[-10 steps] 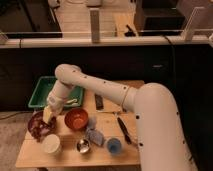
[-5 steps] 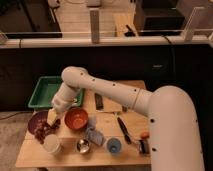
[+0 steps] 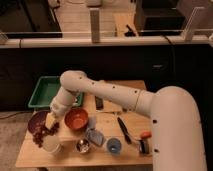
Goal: Place grapes in paper cup
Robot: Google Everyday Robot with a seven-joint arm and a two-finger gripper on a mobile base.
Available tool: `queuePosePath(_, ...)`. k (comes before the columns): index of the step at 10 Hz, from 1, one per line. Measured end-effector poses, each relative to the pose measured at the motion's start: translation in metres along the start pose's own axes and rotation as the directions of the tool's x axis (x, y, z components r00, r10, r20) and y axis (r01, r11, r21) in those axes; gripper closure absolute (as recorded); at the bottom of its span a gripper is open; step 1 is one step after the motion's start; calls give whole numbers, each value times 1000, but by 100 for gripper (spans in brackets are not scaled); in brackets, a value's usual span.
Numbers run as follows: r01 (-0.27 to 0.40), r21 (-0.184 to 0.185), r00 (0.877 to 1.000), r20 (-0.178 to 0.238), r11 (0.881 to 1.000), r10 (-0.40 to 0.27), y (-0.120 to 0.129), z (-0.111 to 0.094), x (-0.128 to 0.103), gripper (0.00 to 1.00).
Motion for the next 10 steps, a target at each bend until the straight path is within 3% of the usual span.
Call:
queuePosePath(4,-7,6,1000,-15,1000,7,-11,-1,-6,100)
queuePosePath(8,-13,50,997,-69,999,16,-19,0,-14,99)
queuePosePath(10,-21,58,994,-103,998,26,-18,0,-19,84)
